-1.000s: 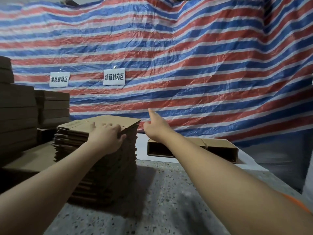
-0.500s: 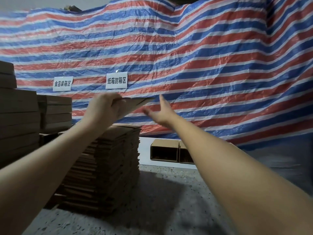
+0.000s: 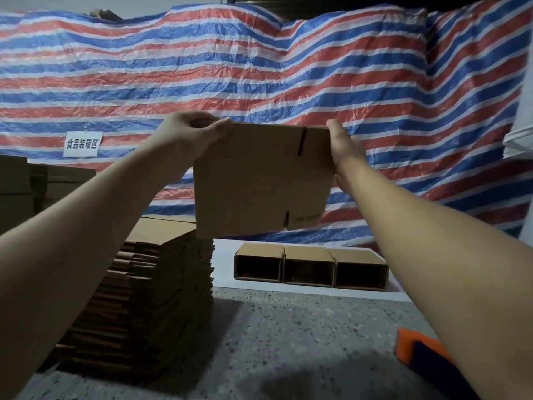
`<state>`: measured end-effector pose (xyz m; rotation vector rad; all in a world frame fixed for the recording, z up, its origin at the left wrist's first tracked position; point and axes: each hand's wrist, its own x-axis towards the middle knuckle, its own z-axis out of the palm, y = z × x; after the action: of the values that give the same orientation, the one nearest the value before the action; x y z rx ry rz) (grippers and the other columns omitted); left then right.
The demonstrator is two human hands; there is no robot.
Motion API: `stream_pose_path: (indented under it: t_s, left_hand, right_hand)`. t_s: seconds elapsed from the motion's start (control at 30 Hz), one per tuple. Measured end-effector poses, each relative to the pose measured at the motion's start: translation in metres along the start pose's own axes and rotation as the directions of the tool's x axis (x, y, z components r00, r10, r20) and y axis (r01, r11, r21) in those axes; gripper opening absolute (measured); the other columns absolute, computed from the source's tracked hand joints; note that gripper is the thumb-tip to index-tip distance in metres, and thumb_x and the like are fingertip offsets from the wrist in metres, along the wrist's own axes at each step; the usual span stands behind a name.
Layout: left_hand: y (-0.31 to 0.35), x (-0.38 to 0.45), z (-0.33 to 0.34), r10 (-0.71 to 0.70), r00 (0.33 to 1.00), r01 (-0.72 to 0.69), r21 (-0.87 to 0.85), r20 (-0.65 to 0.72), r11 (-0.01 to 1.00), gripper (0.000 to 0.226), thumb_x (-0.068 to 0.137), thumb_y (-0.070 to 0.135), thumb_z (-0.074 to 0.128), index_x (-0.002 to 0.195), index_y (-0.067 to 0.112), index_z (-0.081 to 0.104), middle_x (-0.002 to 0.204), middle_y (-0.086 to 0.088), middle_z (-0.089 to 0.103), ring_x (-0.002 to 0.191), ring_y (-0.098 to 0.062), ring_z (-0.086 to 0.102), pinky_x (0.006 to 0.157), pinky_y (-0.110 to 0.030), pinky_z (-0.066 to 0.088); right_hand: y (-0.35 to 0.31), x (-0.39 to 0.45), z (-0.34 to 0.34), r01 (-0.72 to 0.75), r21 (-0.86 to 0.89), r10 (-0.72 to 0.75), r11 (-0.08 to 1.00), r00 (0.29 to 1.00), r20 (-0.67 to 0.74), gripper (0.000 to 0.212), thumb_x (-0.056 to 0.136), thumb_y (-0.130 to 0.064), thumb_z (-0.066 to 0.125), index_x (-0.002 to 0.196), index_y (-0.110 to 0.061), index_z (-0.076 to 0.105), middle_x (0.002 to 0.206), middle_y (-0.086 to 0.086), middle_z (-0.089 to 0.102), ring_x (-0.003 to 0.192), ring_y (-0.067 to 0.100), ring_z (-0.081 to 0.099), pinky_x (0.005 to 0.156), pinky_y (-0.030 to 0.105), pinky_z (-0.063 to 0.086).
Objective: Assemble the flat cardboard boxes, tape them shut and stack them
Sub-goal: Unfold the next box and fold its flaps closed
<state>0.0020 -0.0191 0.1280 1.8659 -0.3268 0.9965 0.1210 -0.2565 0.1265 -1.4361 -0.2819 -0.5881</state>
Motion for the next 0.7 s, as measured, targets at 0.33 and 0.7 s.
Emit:
stream_pose_path:
  t_s: [0.33, 0.7]
  left_hand:
    - [-0.038, -0.011, 0.067, -0.312, 0.944, 0.327, -0.443, 0.108, 0.835, 0.021, 0.086, 0.036, 0.074, 0.090, 0.016, 0.069, 0.073, 0.000, 0.074, 0.075, -0.016, 0.070, 0.062, -0.027, 0.058]
    - [-0.127, -0.084, 0.154, -0.500, 0.860, 0.506, -0.312, 0.107, 0.804, 0.024, 0.088, 0.040, 0.070, 0.076, 0.020, 0.072, 0.074, -0.002, 0.072, 0.079, -0.022, 0.068, 0.073, -0.039, 0.057]
  right_hand:
    - [0.013, -0.032, -0.063, -0.241, -0.051, 0.242, 0.969, 0.970, 0.021, 0.059, 0.083, -0.060, 0.065, 0.128, -0.021, 0.060, 0.124, 0.006, 0.068, 0.112, 0.029, 0.065, 0.103, 0.051, 0.049]
    - [0.130, -0.095, -0.116, -0.327, -0.111, 0.303, 0.938, 0.934, -0.189, 0.031, 0.095, -0.041, 0.061, 0.086, -0.012, 0.063, 0.083, 0.012, 0.065, 0.081, 0.027, 0.064, 0.078, 0.038, 0.052]
